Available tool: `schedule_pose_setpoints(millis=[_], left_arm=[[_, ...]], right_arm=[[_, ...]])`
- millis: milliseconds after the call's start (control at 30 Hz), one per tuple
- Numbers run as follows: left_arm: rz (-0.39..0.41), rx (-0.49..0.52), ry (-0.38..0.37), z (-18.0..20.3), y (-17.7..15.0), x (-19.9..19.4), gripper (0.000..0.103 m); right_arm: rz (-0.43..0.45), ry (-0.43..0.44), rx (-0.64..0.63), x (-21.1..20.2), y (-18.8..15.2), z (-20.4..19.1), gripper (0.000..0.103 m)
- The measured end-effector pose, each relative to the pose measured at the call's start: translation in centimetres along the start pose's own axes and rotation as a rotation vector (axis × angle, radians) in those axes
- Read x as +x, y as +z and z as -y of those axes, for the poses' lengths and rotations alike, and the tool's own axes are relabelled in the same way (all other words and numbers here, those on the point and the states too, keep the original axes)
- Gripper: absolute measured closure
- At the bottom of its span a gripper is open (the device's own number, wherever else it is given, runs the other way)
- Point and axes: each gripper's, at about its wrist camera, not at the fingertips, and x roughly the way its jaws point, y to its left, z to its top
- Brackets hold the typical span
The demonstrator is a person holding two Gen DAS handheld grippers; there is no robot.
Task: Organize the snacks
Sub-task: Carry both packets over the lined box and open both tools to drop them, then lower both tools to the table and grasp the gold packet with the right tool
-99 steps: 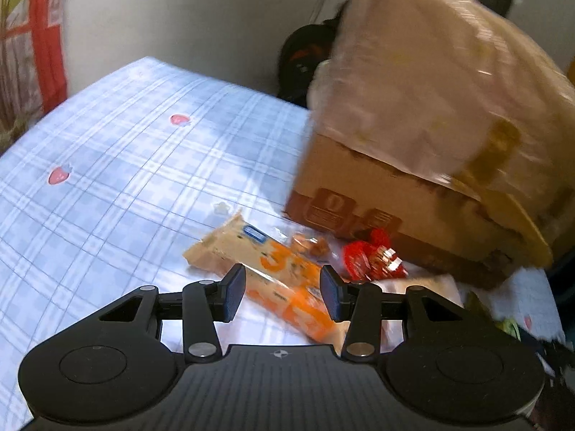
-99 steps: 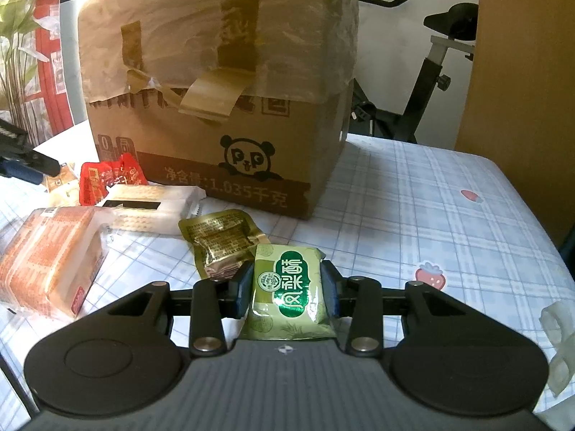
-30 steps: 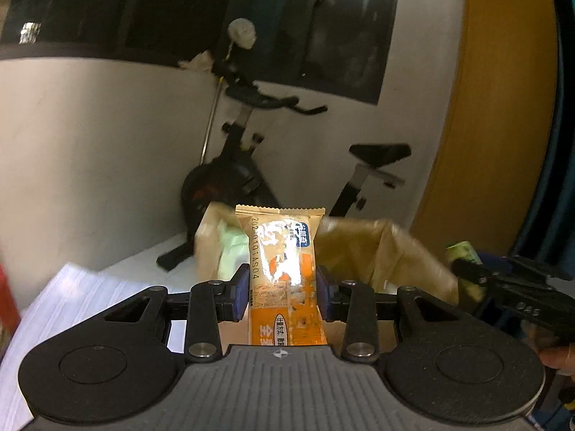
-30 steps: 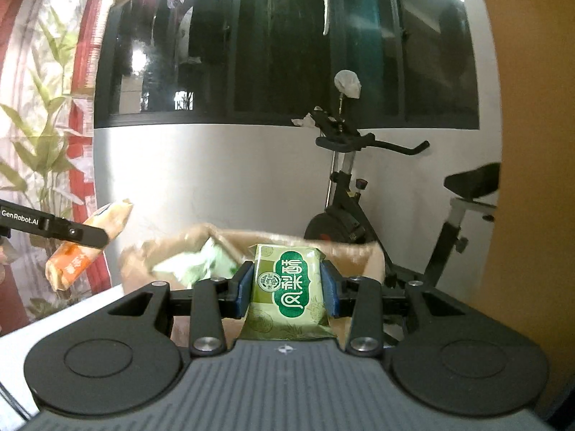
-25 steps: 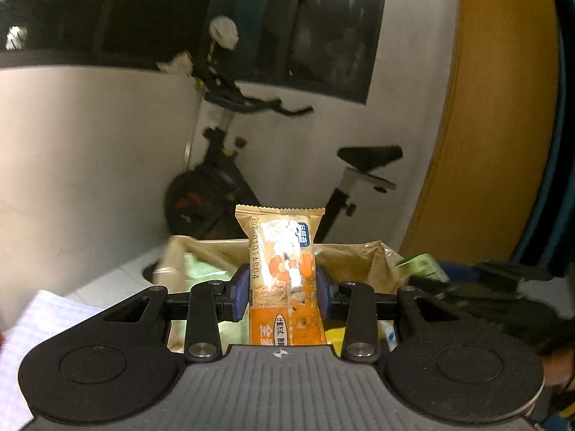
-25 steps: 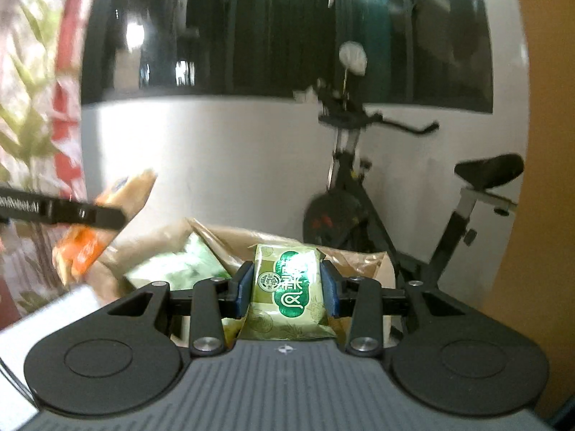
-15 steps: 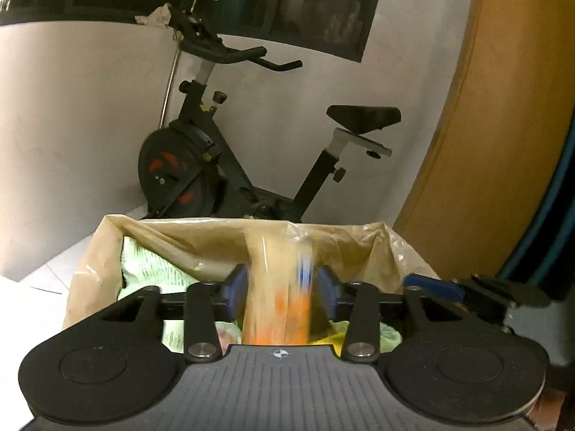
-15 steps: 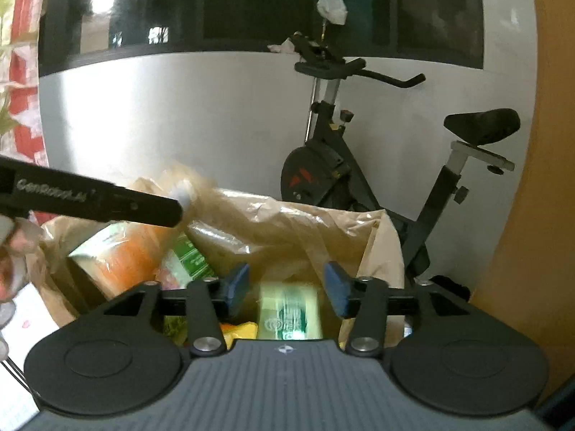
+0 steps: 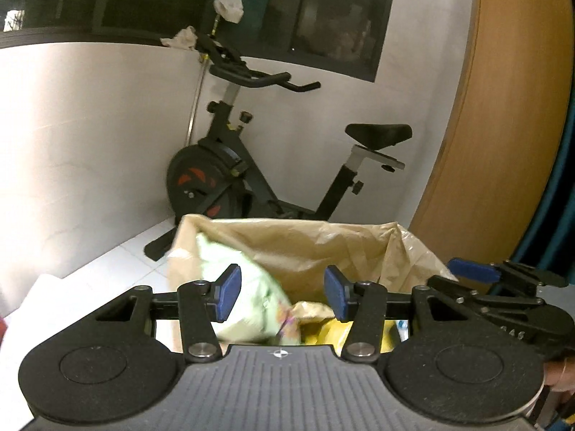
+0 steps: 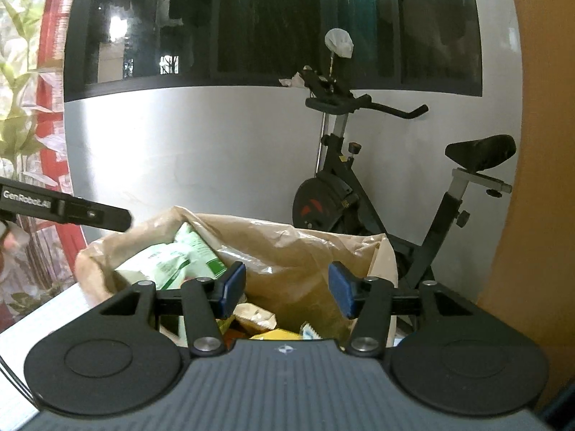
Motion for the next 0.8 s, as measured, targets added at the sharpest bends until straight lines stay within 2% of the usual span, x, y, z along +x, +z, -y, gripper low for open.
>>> schedule_pose_setpoints(millis=[133,267,433,700,800], left_arm=[[0.008,0.011,0.032,-1.0,-1.4,-2.7,0.050],[-0.023,-0.002,0.035,-2.3,-3.2,-4.4,0.050],[-0.048,-0.026,0.044,-4.0,-6.1,-6.2,0.050],[-0.130,-0.083,0.063,-6.2,-11.2,-4.9,0.050],[-0.171,-0.114,0.068,-6.8,-13.2,-3.7,0.050]], right_arm=[[0.019,-0.005,0.020,-2.1,-1.3,-0.6,0.048],[0.018,0.005,0.058,-3.8,-2.9,-0.8,0.048],[0.029,0.010,0.049,-5.8,-4.7,-1.1,0.048],[0.029,0.023,0.028,-7.7,-9.5,-0.7,0.048],[-0.044,0.041,0.006,-6.7,-12.1,-0.5,0.048]])
